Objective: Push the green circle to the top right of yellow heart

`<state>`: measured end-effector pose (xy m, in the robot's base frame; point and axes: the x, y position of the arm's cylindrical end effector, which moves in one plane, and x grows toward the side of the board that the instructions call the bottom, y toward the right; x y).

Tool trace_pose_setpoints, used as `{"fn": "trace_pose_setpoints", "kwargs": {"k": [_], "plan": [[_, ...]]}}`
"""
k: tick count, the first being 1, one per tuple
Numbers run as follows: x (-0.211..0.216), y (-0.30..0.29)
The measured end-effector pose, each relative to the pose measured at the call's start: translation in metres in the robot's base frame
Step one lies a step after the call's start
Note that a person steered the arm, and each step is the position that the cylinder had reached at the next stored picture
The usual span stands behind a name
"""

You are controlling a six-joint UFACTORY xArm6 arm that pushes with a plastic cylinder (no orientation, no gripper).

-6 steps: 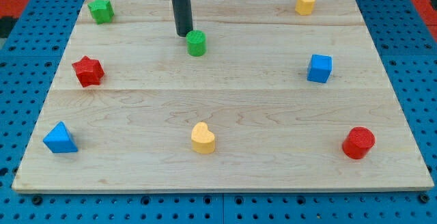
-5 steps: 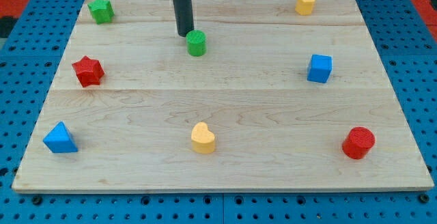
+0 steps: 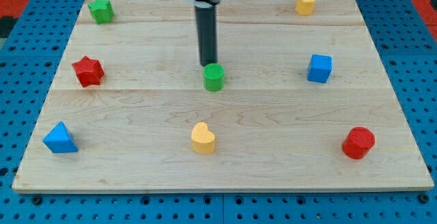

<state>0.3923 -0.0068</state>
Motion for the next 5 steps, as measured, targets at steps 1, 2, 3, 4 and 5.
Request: {"fn": "trace_pose_setpoints", "kwargs": {"k": [1, 2, 3, 4, 5], "plan": [[0.033, -0.002], [0.069, -0.01], [0.079, -0.01], [-0.002, -0.029], [-0.094, -0.073]]}}
